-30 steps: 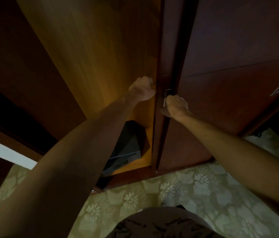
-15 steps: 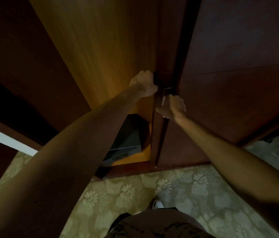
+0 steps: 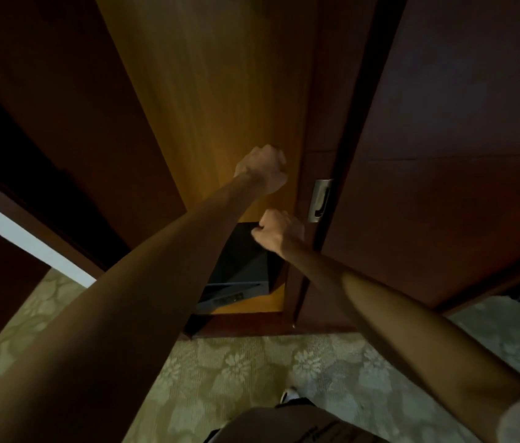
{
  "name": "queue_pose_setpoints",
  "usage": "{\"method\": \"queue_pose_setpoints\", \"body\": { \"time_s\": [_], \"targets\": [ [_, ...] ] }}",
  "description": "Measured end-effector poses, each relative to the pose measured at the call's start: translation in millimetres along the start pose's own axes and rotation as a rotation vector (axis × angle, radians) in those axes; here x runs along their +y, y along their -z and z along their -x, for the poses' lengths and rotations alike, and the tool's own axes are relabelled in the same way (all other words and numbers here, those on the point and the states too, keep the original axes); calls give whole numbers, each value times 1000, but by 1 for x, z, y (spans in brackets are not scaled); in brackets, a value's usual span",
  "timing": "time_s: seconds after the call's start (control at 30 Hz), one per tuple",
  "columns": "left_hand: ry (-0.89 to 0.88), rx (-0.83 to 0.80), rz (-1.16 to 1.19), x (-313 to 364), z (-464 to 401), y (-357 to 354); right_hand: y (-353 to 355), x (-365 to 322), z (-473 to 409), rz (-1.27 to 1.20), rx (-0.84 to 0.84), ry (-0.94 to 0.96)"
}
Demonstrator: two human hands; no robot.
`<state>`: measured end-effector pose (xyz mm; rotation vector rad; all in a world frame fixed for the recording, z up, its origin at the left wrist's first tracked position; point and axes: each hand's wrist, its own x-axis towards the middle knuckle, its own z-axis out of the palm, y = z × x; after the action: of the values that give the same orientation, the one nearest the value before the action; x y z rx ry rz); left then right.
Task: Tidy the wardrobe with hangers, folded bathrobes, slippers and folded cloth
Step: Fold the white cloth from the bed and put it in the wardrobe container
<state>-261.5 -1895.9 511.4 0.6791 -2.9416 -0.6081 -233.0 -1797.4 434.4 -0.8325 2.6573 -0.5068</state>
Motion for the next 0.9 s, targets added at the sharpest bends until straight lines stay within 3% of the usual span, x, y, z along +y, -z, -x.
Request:
{"method": "queue_pose_setpoints", "body": {
  "time_s": [0.17,0.3,0.7,0.9],
  "targets": [
    [-79,-70,-6,9,6,-5,28,50,-10,63,111,-138],
    [-38,-65,6,23,2,-11,48,72,-13,47,174,-194],
    [-12,-105,-47,26,-4,-22,28,91,-32,-78,143,-182],
    [-3,-92,-55,18,-3,-18,37,66,-23,-48,253,-141]
  ]
}}
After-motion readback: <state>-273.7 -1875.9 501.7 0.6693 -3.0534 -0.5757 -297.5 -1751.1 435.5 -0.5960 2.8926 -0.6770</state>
